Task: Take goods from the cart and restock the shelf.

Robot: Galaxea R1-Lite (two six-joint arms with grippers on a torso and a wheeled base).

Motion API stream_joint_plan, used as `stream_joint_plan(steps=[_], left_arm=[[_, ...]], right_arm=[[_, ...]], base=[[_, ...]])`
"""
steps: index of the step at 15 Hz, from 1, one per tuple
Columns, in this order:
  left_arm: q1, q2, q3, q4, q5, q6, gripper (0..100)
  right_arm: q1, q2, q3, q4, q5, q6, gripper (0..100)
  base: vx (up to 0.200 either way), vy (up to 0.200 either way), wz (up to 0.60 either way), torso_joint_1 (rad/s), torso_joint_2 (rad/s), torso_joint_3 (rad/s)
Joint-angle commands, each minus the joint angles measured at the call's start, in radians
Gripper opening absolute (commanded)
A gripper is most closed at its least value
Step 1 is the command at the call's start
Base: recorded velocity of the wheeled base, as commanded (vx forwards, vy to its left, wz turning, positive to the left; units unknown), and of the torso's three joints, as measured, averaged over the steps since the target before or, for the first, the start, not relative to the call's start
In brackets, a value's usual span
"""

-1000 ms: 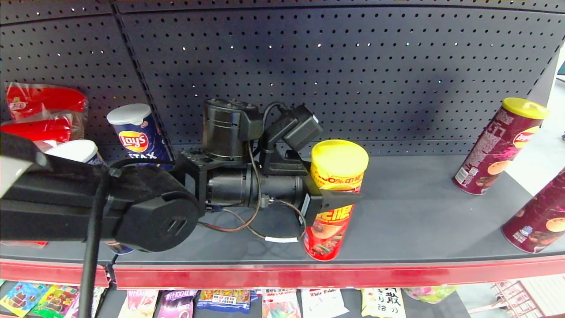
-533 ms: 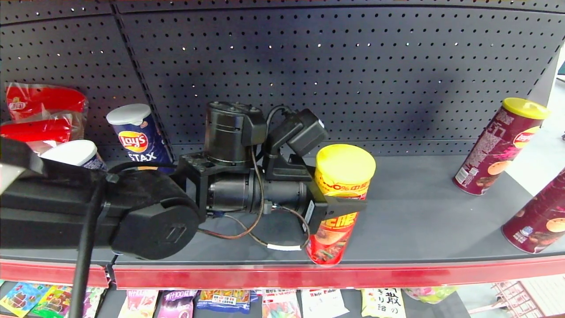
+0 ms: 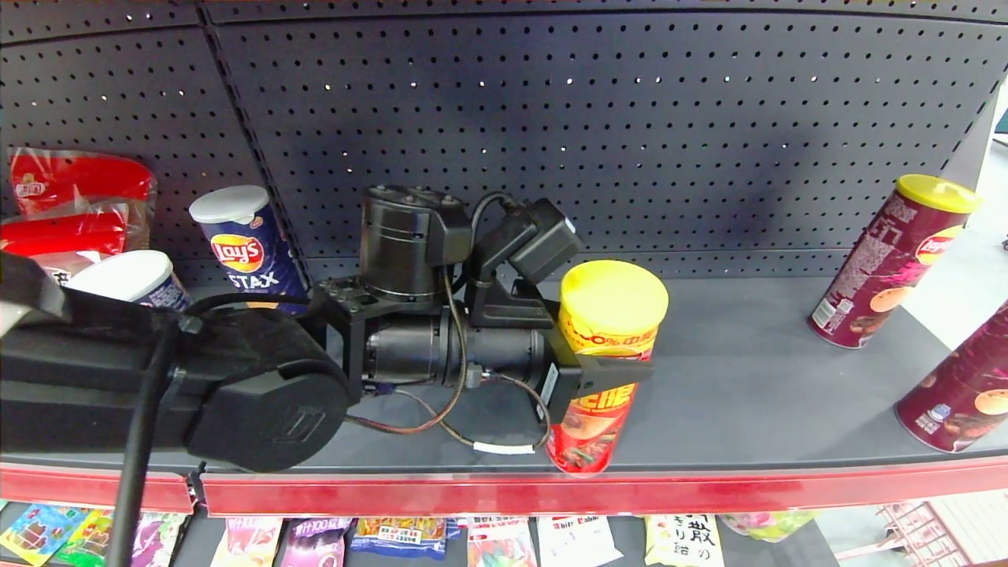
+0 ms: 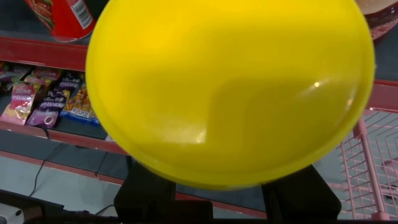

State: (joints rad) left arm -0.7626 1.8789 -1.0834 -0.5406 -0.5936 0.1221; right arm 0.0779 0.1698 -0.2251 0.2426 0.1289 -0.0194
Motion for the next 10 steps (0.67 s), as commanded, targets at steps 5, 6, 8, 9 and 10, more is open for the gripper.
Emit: stream_joint_plan(steps=[5,6,8,9,10], left_arm=[[-0.003,0.002,0.008,0.002,0.008,0.001,0],[-0.008,0.0,0.008,0.001,0.008,0.002,0],[-0.008,0.002,0.008,0.001,0.009,0.005,100],[-0.008,0.0,0.008,0.001,0.009,0.005,100],[-0.008,0.0,0.01,-0.001,0.009,0.004,100]], right_arm=[[0.0,-0.001,0.001,0.001,0.0,-0.001,0],[0.0,-0.001,0.001,0.001,0.0,0.001,0],[0.0,-0.003,0.001,0.001,0.0,-0.001,0],[0.0,-0.003,0.001,0.001,0.0,0.001,0],[0.0,-0.003,0.001,0.001,0.0,-0.001,0]], base=[[0.0,0.0,0.0,0.0,0.0,0.0],[0.0,0.0,0.0,0.0,0.0,0.0],[0.0,0.0,0.0,0.0,0.0,0.0],[0.0,0.0,0.0,0.0,0.0,0.0],[0.0,0.0,0.0,0.0,0.0,0.0]])
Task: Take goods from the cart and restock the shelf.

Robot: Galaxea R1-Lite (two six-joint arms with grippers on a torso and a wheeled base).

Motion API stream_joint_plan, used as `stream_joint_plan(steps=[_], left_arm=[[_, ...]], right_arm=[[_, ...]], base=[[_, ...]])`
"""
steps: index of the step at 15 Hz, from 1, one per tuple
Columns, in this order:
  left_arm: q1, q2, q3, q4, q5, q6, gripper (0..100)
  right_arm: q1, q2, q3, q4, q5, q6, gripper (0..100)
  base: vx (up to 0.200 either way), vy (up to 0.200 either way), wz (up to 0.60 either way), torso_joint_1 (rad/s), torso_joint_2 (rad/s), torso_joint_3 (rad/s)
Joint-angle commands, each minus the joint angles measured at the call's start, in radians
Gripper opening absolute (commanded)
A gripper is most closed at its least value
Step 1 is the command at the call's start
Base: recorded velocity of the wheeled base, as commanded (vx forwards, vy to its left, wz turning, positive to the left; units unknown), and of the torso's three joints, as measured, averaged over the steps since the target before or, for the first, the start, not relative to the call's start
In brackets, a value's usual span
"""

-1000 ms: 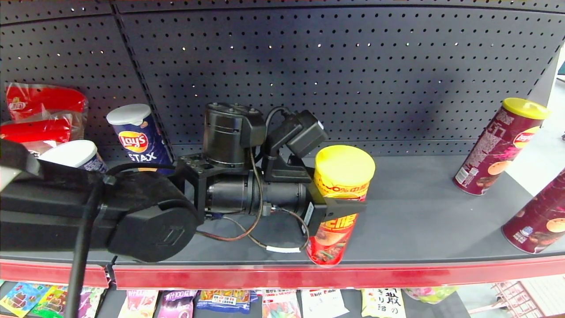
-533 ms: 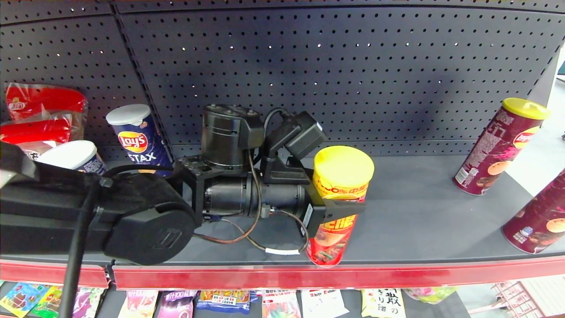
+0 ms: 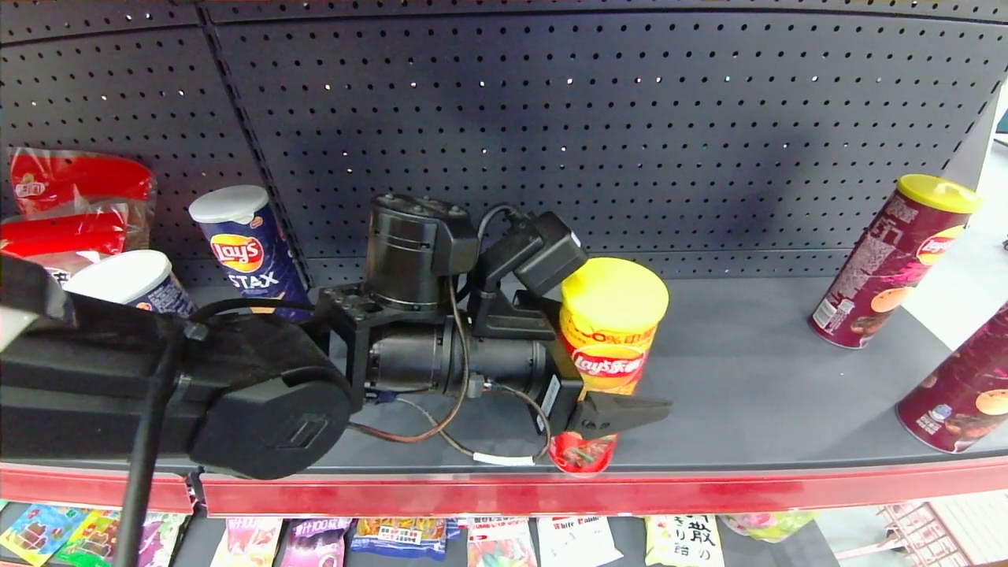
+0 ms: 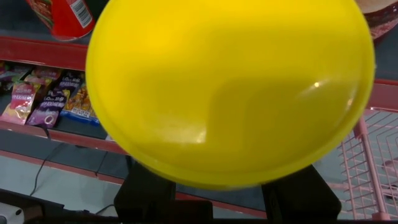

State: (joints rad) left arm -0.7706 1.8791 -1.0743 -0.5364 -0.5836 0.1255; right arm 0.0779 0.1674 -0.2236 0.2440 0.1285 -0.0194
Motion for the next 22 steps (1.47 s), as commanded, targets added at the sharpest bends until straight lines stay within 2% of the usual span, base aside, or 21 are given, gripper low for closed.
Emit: stream_joint_plan(steps=[1,3,5,8,10,11,12,17,22], left_arm=[[0.002,0.0,0.008,-0.022,0.001,0.0,100],[0.005,-0.008,0.056,-0.063,0.005,-0.001,100],[0.017,-0.035,0.148,-0.119,0.024,-0.003,100],[0.071,-0.123,0.275,-0.166,0.048,-0.006,100],[0.077,-0.143,0.293,-0.166,0.051,-0.015,100],[0.08,-0.219,0.362,-0.166,0.113,-0.044,100],[0.079,-0.235,0.378,-0.166,0.126,-0.044,100],[0.076,-0.387,0.559,-0.163,0.134,-0.037,100],[0.044,-0.456,0.655,-0.154,0.192,-0.033,100]], right_arm=[[0.0,0.001,0.0,0.0,0.0,-0.001,0],[0.0,0.001,-0.002,0.0,0.002,-0.001,0],[0.003,0.014,-0.008,-0.002,0.005,-0.001,0],[0.019,0.118,-0.065,-0.003,0.048,-0.001,0],[0.028,0.147,-0.08,-0.003,0.052,-0.002,0],[0.097,0.291,-0.152,-0.011,0.057,-0.002,0],[0.114,0.334,-0.169,-0.025,0.056,-0.002,0],[0.128,0.744,-0.267,-0.368,0.088,-0.007,0],[0.132,1.012,-0.482,-0.385,0.14,-0.024,0]], base=[[0.0,0.0,0.0,0.0,0.0,0.0],[0.0,0.0,0.0,0.0,0.0,0.0],[0.0,0.0,0.0,0.0,0.0,0.0],[0.0,0.0,0.0,0.0,0.0,0.0],[0.0,0.0,0.0,0.0,0.0,0.0],[0.0,0.0,0.0,0.0,0.0,0.0],[0.0,0.0,0.0,0.0,0.0,0.0],[0.0,0.0,0.0,0.0,0.0,0.0],[0.0,0.0,0.0,0.0,0.0,0.0]])
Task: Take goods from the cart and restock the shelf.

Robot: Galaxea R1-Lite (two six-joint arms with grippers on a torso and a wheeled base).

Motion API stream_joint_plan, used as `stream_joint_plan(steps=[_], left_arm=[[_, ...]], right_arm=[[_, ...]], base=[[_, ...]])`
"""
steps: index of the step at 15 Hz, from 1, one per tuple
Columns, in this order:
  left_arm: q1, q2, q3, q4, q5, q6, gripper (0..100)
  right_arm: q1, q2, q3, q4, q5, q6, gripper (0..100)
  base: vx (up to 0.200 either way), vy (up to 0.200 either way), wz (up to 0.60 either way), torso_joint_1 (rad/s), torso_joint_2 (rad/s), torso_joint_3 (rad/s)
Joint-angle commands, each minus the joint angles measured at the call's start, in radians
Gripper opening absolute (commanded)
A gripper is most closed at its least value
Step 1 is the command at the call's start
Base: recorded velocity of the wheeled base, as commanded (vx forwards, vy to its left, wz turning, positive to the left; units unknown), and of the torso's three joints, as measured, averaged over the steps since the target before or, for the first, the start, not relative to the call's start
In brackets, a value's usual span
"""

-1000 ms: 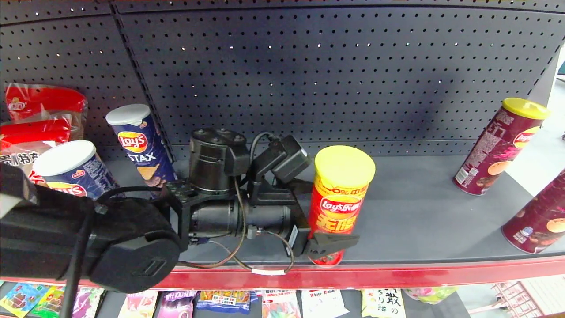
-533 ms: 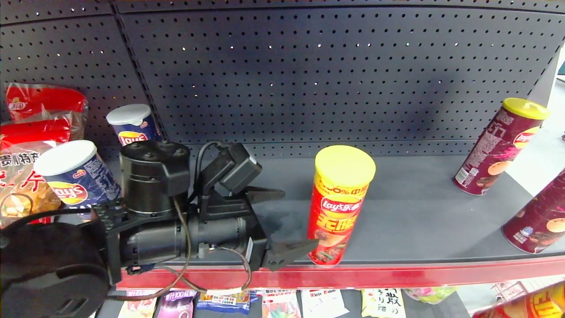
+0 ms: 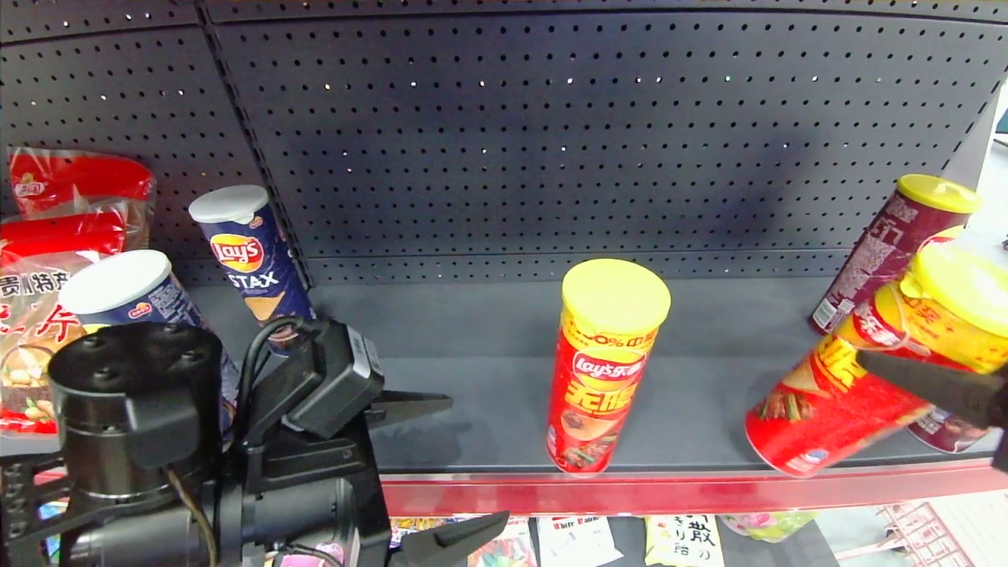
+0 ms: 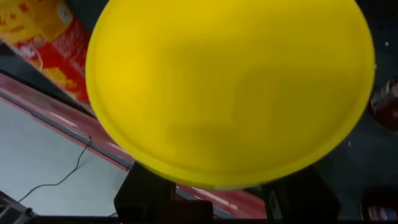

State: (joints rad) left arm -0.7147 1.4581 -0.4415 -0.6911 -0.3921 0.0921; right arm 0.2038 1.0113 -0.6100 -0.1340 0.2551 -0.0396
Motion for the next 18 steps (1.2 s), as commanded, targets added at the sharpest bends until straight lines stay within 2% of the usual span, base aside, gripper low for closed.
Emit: stream_joint_plan(steps=[1,6,10,18], left_arm=[[-0.019,-0.038,0.029,0.001,0.002,0.001,100],[-0.02,-0.036,0.041,-0.001,0.001,0.001,100],[-0.02,-0.045,0.084,-0.002,0.004,0.001,100],[-0.015,-0.079,0.168,-0.005,0.004,0.0,100]], right_arm=[[0.011,0.208,-0.132,-0.009,0.024,-0.005,0],[0.026,0.417,-0.341,-0.006,0.027,-0.037,0],[0.089,0.543,-0.465,-0.001,0.024,-0.037,0],[0.195,0.679,-0.6,0.004,0.023,-0.039,0]], base=[[0.0,0.0,0.0,0.0,0.0,0.0],[0.0,0.0,0.0,0.0,0.0,0.0],[0.0,0.0,0.0,0.0,0.0,0.0],[0.0,0.0,0.0,0.0,0.0,0.0]])
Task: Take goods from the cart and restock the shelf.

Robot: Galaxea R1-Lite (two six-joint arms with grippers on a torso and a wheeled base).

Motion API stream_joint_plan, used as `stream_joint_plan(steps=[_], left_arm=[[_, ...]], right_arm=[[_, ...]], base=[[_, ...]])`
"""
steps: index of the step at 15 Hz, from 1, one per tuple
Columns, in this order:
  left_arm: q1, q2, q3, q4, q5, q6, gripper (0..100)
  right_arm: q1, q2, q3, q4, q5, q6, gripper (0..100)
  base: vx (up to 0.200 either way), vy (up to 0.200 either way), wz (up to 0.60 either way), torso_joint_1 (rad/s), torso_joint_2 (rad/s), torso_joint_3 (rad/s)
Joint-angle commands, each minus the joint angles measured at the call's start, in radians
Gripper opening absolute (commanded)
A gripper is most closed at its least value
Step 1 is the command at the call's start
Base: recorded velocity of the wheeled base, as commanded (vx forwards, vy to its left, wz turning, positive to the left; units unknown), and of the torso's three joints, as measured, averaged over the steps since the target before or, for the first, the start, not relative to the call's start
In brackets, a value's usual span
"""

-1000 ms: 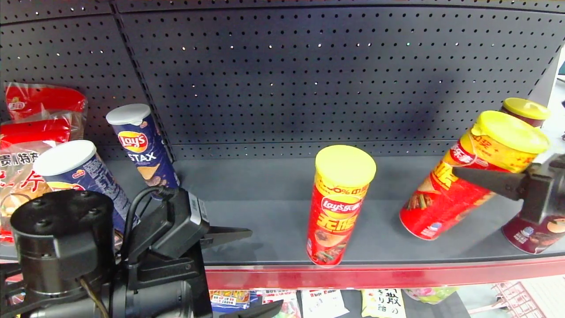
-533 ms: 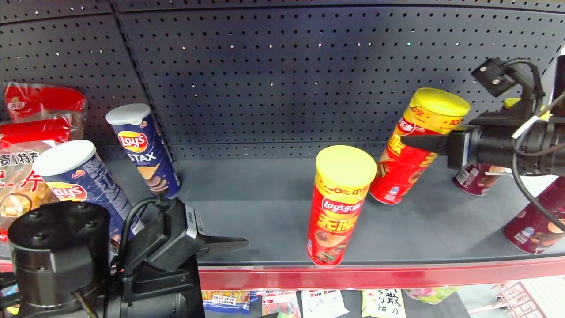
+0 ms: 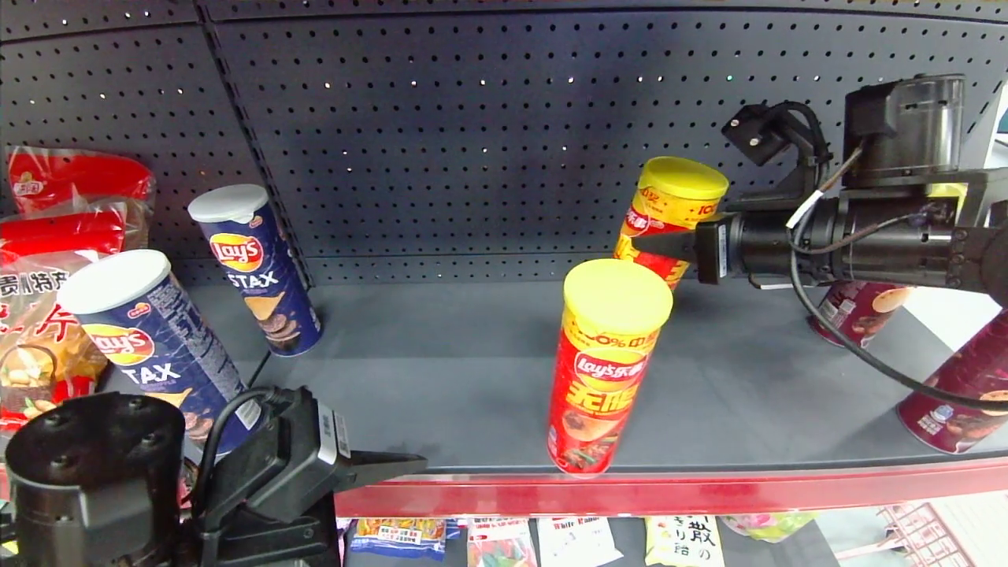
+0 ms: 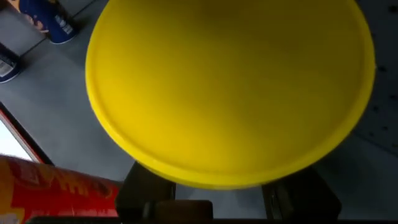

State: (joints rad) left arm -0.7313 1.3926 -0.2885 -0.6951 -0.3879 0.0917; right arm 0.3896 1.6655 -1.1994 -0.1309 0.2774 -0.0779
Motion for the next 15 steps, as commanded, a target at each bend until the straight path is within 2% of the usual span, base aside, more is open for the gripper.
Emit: stream_joint_plan(steps=[1,6,15], left_arm=[[0.003,-0.017,0.023,-0.001,0.0,-0.001,100],[0.007,-0.03,0.04,-0.001,0.001,-0.003,100],[0.021,-0.046,0.055,0.0,0.0,-0.003,100]], right_arm=[[0.011,0.03,-0.012,0.0,0.0,0.0,0],[0.064,0.053,-0.028,0.0,0.0,-0.002,0],[0.08,0.076,-0.037,0.0,-0.003,-0.003,0]], base=[[0.0,0.0,0.0,0.0,0.0,0.0],[0.0,0.0,0.0,0.0,0.0,0.0],[0.0,0.0,0.0,0.0,0.0,0.0]])
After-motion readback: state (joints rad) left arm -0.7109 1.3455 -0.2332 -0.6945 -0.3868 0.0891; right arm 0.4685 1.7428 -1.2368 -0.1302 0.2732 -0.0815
